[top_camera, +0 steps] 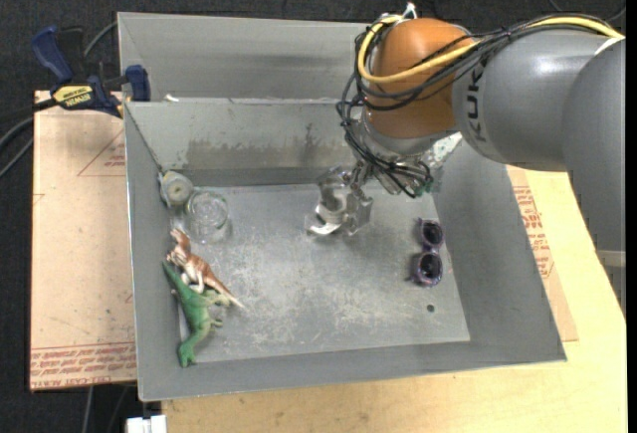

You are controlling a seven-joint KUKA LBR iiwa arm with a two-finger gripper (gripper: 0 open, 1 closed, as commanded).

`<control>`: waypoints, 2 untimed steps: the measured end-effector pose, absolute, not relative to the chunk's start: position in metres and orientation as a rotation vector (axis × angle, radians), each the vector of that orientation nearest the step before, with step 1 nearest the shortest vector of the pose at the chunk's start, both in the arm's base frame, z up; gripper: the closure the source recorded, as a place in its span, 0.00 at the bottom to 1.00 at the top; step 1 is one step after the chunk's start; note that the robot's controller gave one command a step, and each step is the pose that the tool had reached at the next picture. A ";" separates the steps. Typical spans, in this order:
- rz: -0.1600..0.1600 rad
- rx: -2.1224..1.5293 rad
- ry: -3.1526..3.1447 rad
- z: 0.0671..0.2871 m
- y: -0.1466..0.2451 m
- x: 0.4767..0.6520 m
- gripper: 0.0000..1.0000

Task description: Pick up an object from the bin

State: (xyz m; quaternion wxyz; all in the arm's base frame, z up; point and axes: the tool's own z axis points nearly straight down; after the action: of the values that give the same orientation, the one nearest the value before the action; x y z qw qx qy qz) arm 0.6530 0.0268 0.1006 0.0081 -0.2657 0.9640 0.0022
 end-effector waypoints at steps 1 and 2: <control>0.009 -0.830 3.016 0.117 0.027 0.652 1.00; 0.010 -0.829 3.017 0.135 0.027 0.652 1.00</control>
Offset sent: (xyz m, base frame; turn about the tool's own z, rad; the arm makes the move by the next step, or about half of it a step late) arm -0.0001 0.0001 0.0918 0.0000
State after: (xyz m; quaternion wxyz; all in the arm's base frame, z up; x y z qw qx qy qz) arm 0.6519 0.0272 0.1349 0.0064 -0.2651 0.9642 0.0031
